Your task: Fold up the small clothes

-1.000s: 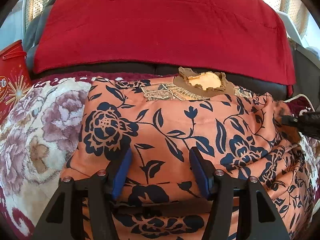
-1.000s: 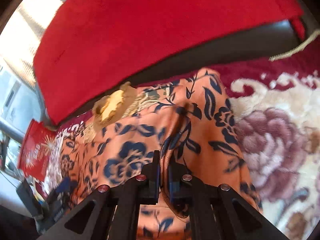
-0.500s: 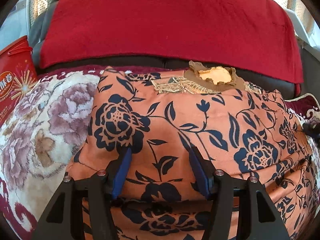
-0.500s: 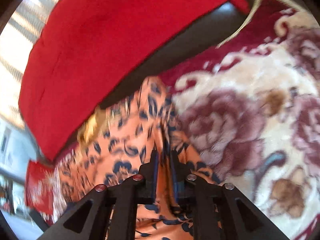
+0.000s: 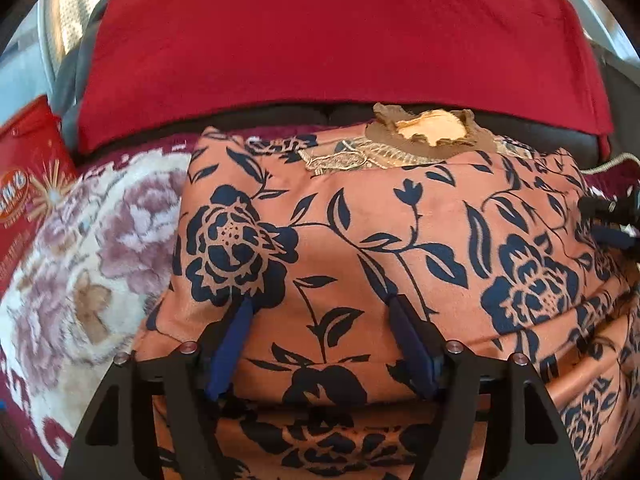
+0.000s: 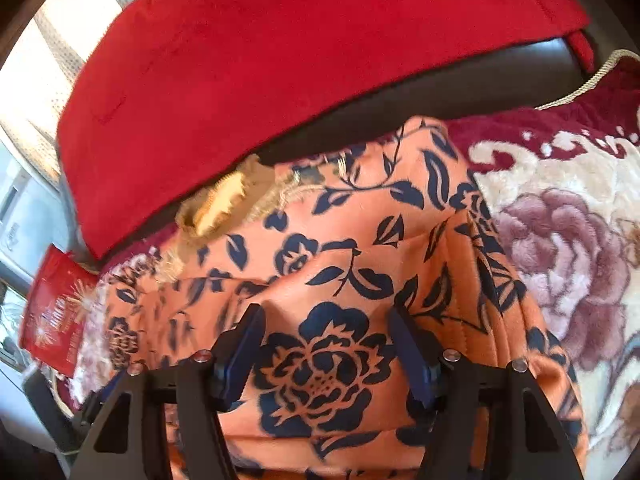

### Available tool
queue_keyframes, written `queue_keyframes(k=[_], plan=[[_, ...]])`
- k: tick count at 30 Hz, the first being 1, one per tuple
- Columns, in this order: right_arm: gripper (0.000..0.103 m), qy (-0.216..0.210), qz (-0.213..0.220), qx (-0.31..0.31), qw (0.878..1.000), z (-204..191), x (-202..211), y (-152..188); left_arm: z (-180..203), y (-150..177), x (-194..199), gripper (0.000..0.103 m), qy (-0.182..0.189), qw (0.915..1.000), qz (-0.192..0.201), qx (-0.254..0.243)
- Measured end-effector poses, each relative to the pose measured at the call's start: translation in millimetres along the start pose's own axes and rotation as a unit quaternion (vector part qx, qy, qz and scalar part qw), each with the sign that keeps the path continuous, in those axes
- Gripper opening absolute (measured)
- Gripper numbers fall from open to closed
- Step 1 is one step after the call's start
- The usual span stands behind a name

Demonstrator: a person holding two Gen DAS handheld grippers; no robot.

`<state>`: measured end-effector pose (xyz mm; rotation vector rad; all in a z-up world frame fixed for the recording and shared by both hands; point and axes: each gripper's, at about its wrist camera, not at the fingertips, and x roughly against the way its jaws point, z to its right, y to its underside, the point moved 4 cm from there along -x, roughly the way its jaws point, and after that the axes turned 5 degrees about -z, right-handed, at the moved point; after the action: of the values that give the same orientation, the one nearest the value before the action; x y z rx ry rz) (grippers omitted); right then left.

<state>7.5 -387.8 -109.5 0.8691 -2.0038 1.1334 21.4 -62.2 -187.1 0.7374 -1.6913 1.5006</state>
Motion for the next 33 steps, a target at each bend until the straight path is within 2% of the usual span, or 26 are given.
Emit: queue_keyframes(k=[2, 4, 5, 7, 8, 11, 13, 15, 19, 22, 23, 29, 31, 33], plan=[[0.067, -0.023, 0.008, 0.004, 1.0, -0.9, 19.8, 8.8, -4.5, 2.4, 8.4, 0.072, -0.005, 1.0, 0.003, 0.003], [0.067, -0.026, 0.007, 0.016, 1.0, -2.4, 35.1, 25.3, -13.2, 5.8, 27.3, 0.072, -0.02, 0.9992, 0.03, 0.017], [0.067, -0.035, 0.0, 0.02, 0.999, -3.2, 39.5, 37.0, -18.2, 8.5, 43.0, 0.072, -0.03, 0.9975, 0.056, 0.029], [0.067, -0.032, -0.025, 0.025, 0.999, -0.8, 34.8, 56.6, -19.2, 14.3, 52.6, 0.08, -0.032, 0.9965, 0.067, 0.037], [0.068, -0.023, -0.039, 0.032, 0.998, 1.8, 28.9, 65.7, -17.4, 21.3, 48.0, 0.081, -0.025, 0.9979, 0.048, 0.037], [0.067, -0.033, -0.035, 0.026, 0.999, 3.6, 40.9, 69.2, -11.0, 45.5, 22.2, 0.081, -0.027, 0.9981, -0.054, 0.009], [0.067, -0.066, -0.019, 0.008, 0.998, 4.8, 63.8, 69.6, -14.7, 50.6, 39.4, 0.081, -0.031, 0.9989, -0.033, 0.011], [0.067, -0.071, 0.01, 0.026, 0.997, 5.2, 96.2, 70.7, -23.7, 54.0, 72.3, 0.081, -0.024, 0.9995, 0.001, 0.022], [0.069, -0.08, 0.022, 0.026, 0.996, 26.4, 148.7, 92.4, -45.4, 74.8, 112.9, 0.081, -0.012, 0.9988, 0.01, 0.047], [0.069, -0.072, 0.011, 0.01, 0.997, 53.1, 173.3, 118.5, -66.4, 101.2, 130.2, 0.081, -0.01, 0.9976, -0.004, 0.069], [0.069, -0.069, 0.008, 0.004, 0.998, 61.9, 176.9, 128.6, -76.1, 114.6, 132.6, 0.081, -0.009, 0.9968, -0.019, 0.077], [0.07, -0.056, -0.026, -0.037, 0.997, 113.8, 178.3, 174.3, -99.3, 174.4, 132.0, 0.081, 0.016, 0.9891, -0.077, 0.125], [0.07, -0.056, -0.04, -0.053, 0.996, 127.8, 173.2, 187.4, -101.3, 188.2, 130.5, 0.081, 0.033, 0.9856, -0.093, 0.138], [0.07, -0.055, -0.05, -0.062, 0.995, 136.7, 168.7, 197.7, -98.9, 203.5, 128.0, 0.076, 0.06, 0.9808, -0.109, 0.15]])
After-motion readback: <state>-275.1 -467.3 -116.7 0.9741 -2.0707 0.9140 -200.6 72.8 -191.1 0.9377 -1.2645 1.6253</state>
